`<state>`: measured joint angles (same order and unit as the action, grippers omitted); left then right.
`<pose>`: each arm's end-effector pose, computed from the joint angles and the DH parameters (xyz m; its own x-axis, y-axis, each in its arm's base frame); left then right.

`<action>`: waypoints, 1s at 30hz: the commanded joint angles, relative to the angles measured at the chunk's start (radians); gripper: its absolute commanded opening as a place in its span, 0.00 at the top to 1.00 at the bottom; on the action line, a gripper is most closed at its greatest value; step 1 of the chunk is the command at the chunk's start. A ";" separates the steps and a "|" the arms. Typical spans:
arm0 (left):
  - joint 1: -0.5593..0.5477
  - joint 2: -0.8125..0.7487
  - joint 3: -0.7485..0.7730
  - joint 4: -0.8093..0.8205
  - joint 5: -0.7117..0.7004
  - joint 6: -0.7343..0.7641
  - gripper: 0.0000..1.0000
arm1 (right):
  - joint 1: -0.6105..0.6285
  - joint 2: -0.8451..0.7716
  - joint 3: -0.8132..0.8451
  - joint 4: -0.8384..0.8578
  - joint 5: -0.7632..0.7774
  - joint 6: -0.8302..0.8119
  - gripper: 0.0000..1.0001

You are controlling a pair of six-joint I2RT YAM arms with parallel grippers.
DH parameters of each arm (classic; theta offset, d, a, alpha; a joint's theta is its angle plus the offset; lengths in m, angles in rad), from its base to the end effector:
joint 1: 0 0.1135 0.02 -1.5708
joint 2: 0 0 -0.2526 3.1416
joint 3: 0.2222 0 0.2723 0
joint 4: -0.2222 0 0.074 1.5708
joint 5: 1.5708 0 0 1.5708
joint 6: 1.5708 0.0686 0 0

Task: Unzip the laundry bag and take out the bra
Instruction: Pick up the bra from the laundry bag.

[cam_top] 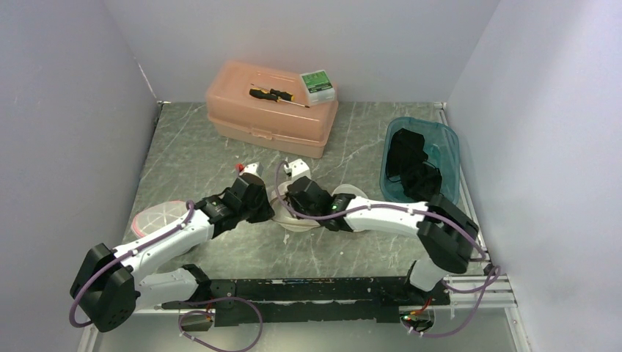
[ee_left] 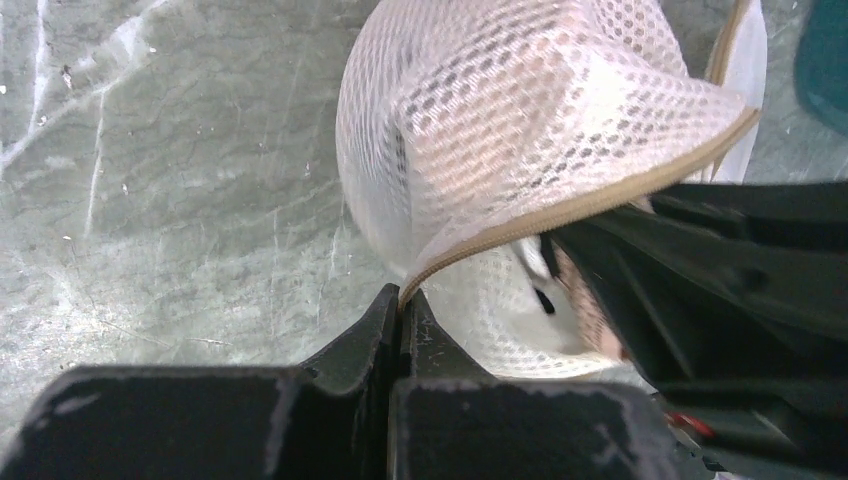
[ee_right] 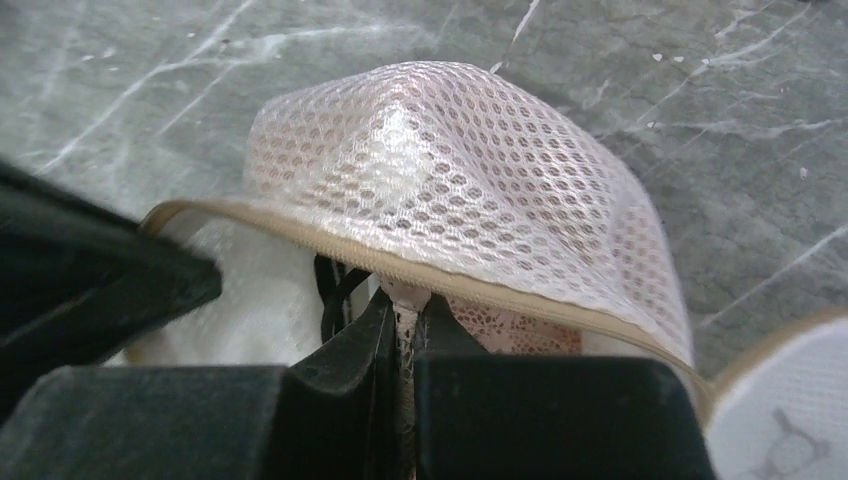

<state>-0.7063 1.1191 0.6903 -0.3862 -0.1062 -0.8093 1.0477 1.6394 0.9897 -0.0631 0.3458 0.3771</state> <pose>0.2130 -0.1722 0.1814 -0.8091 -0.2558 -0.5291 0.0064 0.8964 -0.4432 0.2149 0.3262 0.1620 -0.5567 -0.2718 -0.7850 -0.5183 0.8521 0.0725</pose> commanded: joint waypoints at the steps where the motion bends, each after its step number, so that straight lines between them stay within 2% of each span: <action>1: 0.001 -0.024 0.010 -0.007 -0.027 -0.006 0.97 | 0.000 -0.138 -0.050 0.051 -0.102 -0.039 1.00; 4: 0.001 -0.027 0.016 -0.014 -0.040 -0.004 0.97 | -0.005 -0.206 -0.079 0.050 -0.159 -0.054 1.00; 16: 0.001 -0.045 0.008 -0.039 -0.086 0.000 0.97 | -0.072 -0.323 -0.191 0.047 -0.158 -0.027 1.00; 21: 0.001 -0.050 -0.021 -0.030 -0.096 -0.005 0.97 | -0.128 -0.392 -0.268 0.135 -0.273 0.008 1.00; 25: 0.001 -0.024 -0.025 0.000 -0.055 -0.016 0.97 | -0.138 -0.372 -0.261 0.118 -0.299 0.007 1.00; 26: 0.002 -0.016 -0.023 0.013 -0.044 -0.017 0.97 | -0.139 -0.365 -0.260 0.115 -0.303 0.009 0.97; 30: 0.001 -0.001 -0.015 0.041 -0.006 -0.017 0.97 | -0.140 -0.374 -0.265 0.118 -0.292 0.027 0.65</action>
<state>-0.7063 1.1069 0.6735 -0.3840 -0.1383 -0.8173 0.9146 1.2835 0.7158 -0.0044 0.0620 0.3889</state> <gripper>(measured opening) 0.039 0.254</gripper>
